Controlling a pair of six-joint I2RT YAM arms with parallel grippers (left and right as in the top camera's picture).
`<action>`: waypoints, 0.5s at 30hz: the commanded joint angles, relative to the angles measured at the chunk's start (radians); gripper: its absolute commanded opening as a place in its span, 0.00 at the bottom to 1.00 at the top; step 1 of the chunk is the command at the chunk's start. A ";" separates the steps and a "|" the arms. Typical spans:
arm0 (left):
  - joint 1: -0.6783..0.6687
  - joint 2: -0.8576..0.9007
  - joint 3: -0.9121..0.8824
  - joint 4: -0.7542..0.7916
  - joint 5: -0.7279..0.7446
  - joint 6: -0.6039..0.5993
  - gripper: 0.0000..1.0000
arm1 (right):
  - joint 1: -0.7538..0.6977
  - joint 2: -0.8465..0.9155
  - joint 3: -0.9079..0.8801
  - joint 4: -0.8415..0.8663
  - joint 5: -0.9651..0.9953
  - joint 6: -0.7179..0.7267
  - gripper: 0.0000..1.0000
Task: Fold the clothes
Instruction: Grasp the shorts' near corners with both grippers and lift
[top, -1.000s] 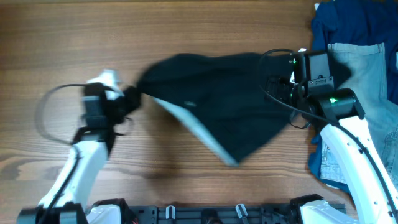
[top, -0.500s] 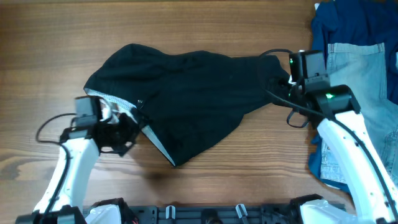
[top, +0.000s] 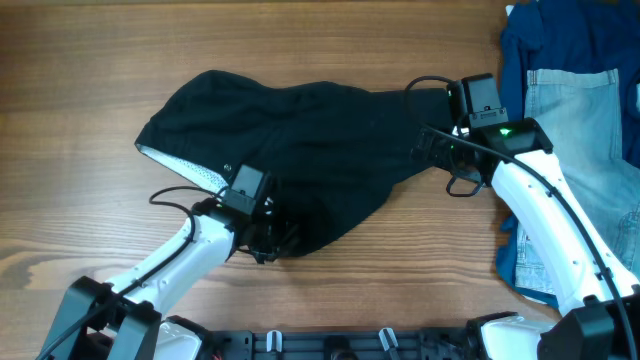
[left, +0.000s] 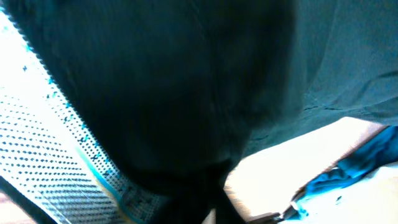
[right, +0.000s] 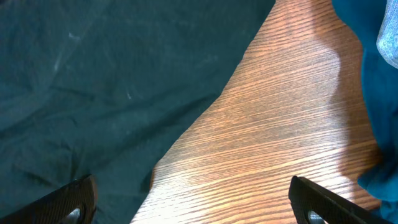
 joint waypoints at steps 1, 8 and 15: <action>0.037 -0.002 -0.005 -0.085 -0.057 0.040 0.04 | -0.003 0.009 0.008 -0.005 -0.015 0.016 1.00; 0.709 -0.154 0.135 -0.302 -0.222 0.410 0.04 | -0.003 0.010 0.008 -0.004 -0.135 -0.014 0.99; 0.796 -0.144 0.141 -0.620 -0.130 0.507 1.00 | -0.002 0.010 0.007 -0.143 -0.352 0.011 1.00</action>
